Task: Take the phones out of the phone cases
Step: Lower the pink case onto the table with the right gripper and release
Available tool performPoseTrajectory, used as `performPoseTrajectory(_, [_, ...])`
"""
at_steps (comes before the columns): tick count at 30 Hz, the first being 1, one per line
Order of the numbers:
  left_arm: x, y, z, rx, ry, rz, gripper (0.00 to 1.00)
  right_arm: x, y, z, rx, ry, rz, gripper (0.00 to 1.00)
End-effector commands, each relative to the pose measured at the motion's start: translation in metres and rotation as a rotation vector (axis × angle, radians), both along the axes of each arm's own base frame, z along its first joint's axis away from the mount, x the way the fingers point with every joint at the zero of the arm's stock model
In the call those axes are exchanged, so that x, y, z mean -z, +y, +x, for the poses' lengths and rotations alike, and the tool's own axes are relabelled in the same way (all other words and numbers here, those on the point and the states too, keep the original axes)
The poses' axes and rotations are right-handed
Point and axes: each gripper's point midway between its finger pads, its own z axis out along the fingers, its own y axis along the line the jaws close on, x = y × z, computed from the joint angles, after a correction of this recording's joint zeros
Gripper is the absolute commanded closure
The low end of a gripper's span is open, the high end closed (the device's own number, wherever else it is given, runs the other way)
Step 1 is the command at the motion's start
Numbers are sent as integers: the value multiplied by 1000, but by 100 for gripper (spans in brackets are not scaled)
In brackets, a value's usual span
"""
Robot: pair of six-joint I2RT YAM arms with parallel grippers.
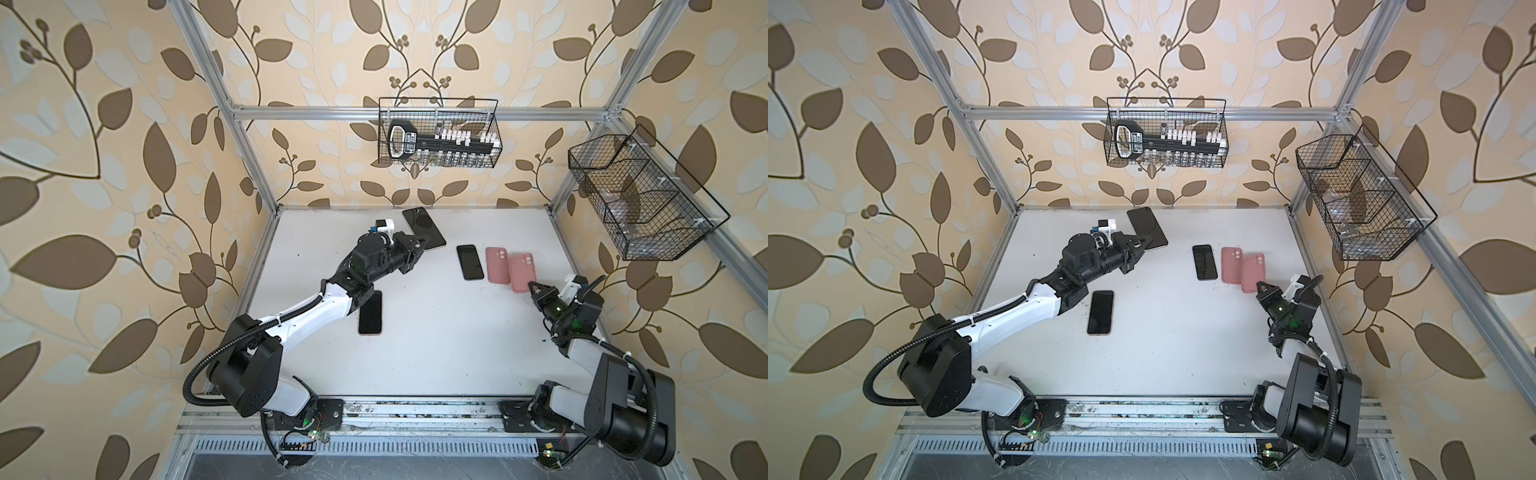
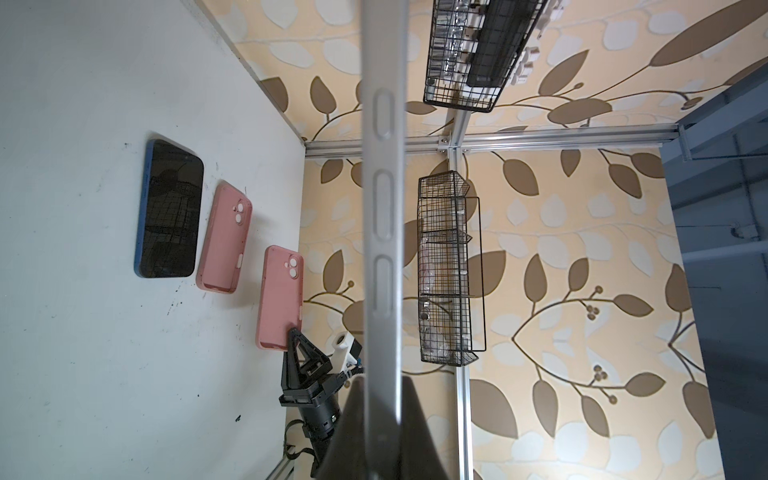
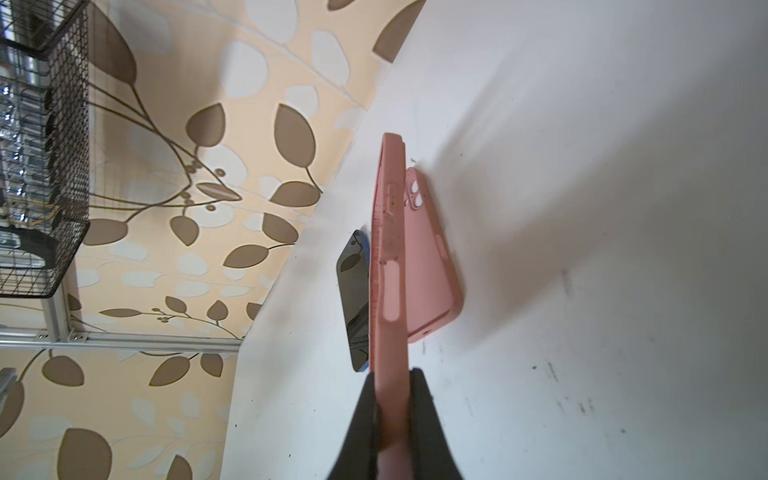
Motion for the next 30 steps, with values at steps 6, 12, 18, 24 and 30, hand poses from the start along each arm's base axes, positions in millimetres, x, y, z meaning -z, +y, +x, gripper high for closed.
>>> performPoseTrajectory(6, [-39,9,-5,4,-129,-54,100,30,-18,-3,0,53,-27,99])
performPoseTrajectory(12, [-36,9,-4,1,-125,-48,100,41,-26,-1,19,87,-33,97])
performPoseTrajectory(18, [-36,8,-1,3,-123,-47,100,50,-33,-1,58,133,-22,89])
performPoseTrajectory(24, [-34,7,-1,2,-119,-46,100,55,-39,0,82,161,-12,85])
performPoseTrajectory(30, [-33,8,0,0,-115,-43,100,60,-44,-3,103,200,-17,79])
